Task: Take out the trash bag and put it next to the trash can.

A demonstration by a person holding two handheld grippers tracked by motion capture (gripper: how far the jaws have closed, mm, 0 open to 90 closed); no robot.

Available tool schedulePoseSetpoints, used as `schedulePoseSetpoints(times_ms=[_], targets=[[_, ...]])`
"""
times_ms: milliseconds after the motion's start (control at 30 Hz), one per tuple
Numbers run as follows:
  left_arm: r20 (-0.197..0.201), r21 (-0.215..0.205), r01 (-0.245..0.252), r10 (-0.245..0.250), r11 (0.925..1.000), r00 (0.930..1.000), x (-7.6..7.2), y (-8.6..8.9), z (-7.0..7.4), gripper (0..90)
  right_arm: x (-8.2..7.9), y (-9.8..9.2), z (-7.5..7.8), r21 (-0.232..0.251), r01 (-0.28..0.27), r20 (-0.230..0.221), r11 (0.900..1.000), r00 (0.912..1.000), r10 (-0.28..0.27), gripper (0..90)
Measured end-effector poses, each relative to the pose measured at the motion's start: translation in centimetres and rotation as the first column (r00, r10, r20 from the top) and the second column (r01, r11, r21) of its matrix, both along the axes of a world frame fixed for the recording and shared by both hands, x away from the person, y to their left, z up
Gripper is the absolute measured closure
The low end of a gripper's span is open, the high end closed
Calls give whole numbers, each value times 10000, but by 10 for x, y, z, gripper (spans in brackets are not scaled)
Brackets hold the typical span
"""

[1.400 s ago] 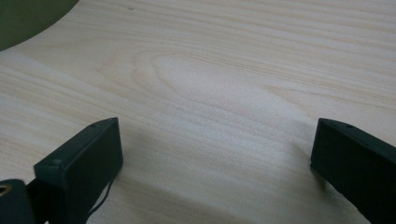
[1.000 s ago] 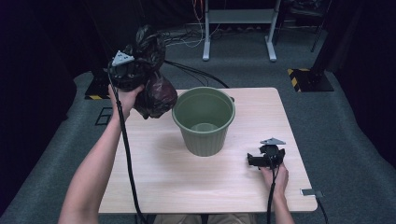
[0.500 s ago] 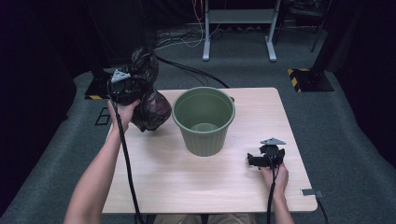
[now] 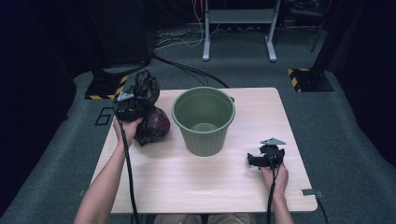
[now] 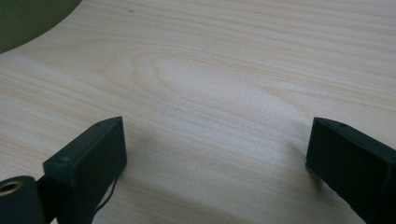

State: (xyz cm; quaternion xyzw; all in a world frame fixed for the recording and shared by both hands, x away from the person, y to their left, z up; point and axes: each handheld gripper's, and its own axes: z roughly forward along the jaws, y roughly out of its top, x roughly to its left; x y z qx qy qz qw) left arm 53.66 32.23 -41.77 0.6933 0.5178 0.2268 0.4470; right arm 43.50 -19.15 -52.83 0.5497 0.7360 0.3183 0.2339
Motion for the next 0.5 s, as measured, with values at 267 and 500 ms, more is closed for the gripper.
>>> schedulePoseSetpoints(times_ms=[267, 500], targets=[[-126, -284, -398, 394, 9988, 9991, -19, -1, 0, 444, 0, 0, 0, 4, -7, 13, 10000, 10000, 7, 48], [322, -86, -85, 88, 9999, 9994, -56, 1, 15, 149, 0, 0, 0, -11, -10, 32, 10000, 10000, 10, 51]])
